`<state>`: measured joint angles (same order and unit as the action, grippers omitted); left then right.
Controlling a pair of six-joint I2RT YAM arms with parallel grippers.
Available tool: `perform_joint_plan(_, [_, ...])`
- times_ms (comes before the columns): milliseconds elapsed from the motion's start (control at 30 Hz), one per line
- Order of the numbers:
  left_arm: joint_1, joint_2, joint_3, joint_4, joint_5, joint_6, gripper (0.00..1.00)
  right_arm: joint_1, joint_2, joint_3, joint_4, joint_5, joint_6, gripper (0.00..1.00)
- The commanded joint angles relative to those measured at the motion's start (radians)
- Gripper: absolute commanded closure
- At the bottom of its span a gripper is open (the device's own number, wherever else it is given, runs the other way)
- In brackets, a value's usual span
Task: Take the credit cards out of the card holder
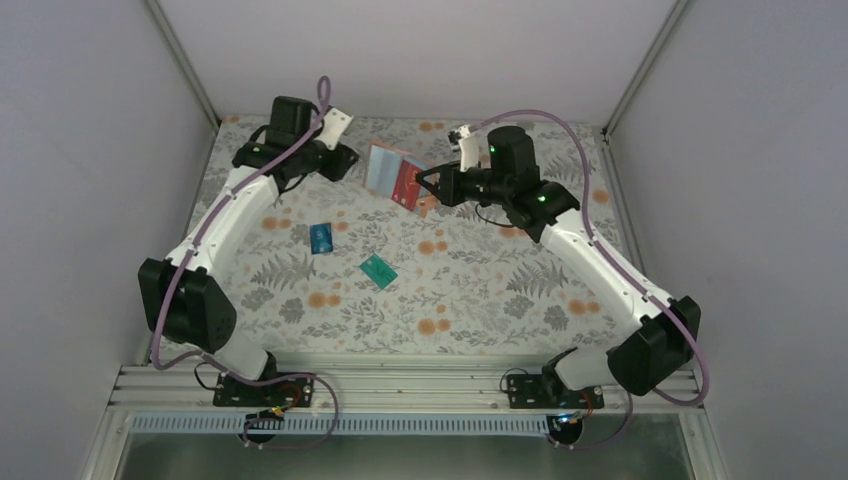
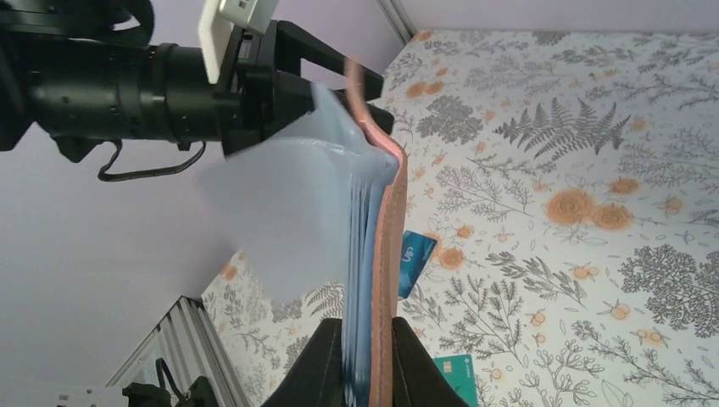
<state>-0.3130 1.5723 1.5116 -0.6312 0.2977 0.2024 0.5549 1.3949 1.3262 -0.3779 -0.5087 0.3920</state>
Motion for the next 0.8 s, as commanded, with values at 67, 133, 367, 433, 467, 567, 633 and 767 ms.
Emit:
perform_joint_plan(67, [0.104, -0.067, 0.011, 0.01, -0.106, 0.076, 0.55, 0.004, -0.006, 0.017, -0.001, 0.053, -0.037, 0.96])
perform_joint_plan(133, [0.137, -0.091, 0.042, 0.008, -0.109, 0.087, 0.55, 0.003, 0.014, 0.033, -0.025, 0.1, -0.039, 0.96])
perform_joint_plan(367, [0.055, -0.203, 0.085, -0.04, 0.209, 0.148, 0.53, 0.018, 0.102, 0.123, -0.101, 0.316, -0.048, 0.96])
perform_joint_plan(433, [-0.068, -0.184, 0.091, -0.121, 0.361, 0.191, 0.53, 0.02, 0.125, 0.13, -0.093, 0.302, -0.05, 0.96])
perform_joint_plan(467, [-0.124, -0.169, 0.086, -0.149, 0.431, 0.2, 0.53, 0.02, 0.133, 0.128, -0.08, 0.276, -0.048, 0.96])
perform_joint_plan(567, [-0.215, -0.126, 0.055, -0.145, 0.536, 0.19, 0.56, 0.02, 0.152, 0.124, -0.044, 0.175, -0.037, 0.96])
perform_joint_plan(633, [-0.219, -0.097, 0.06, -0.116, 0.514, 0.148, 0.59, 0.019, 0.151, 0.119, -0.031, 0.142, -0.035, 0.96])
perform_joint_plan(767, [-0.209, -0.045, 0.034, -0.041, 0.408, 0.068, 0.6, 0.02, 0.12, 0.097, -0.004, 0.095, -0.042, 0.96])
